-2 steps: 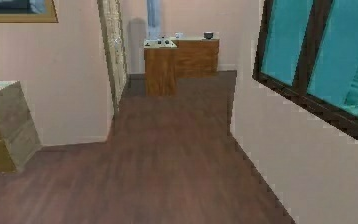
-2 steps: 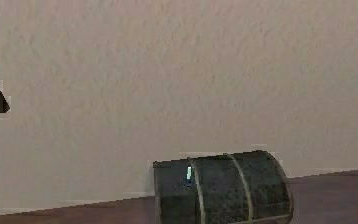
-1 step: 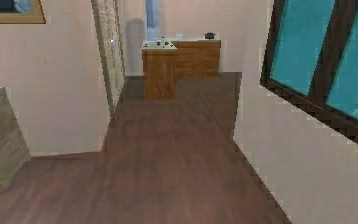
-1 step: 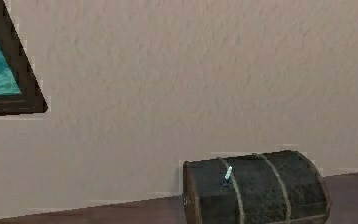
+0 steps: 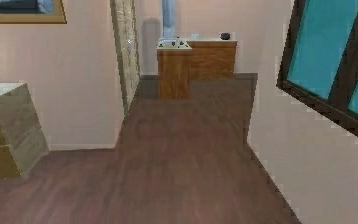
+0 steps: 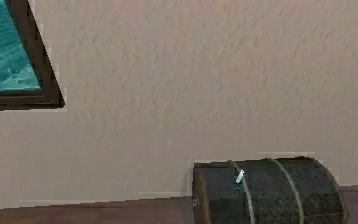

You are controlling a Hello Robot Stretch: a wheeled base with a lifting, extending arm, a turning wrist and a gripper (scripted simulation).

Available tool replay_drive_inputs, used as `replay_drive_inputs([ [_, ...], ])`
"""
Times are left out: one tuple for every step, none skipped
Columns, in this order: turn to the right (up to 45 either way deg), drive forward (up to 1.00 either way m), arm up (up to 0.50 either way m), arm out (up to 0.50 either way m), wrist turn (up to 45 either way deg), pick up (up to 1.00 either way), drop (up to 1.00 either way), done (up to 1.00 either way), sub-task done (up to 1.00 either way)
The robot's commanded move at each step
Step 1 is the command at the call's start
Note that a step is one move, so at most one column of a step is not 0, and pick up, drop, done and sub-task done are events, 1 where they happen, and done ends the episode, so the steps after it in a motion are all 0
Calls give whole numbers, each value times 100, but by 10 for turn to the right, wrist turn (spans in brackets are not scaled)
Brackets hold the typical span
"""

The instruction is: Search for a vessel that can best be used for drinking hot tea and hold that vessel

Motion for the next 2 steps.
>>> replay_drive_inputs([
  [0,100,0,0,0,0,0,0,0],
  [0,100,0,0,0,0,0,0,0],
])
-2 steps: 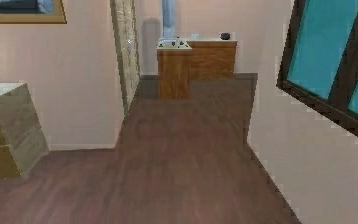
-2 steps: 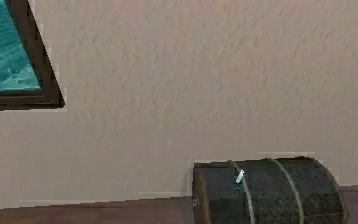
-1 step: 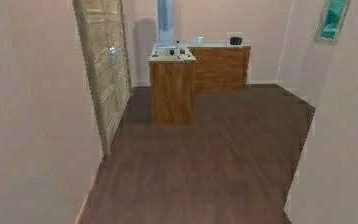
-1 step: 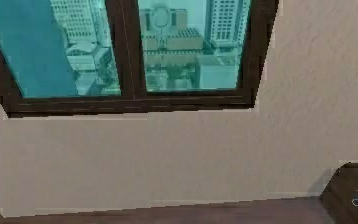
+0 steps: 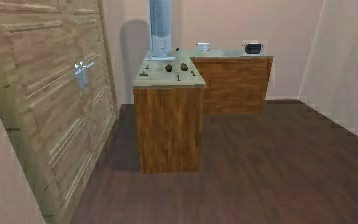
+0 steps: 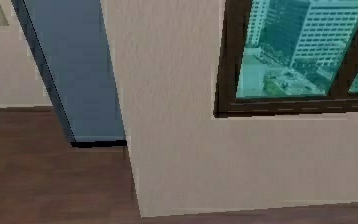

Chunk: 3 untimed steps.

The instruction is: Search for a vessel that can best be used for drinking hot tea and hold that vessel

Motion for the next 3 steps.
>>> replay_drive_inputs([
  [90,0,0,0,0,0,0,0,0],
  [0,10,0,0,0,0,0,0,0],
  [180,0,0,0,0,0,0,0,0],
])
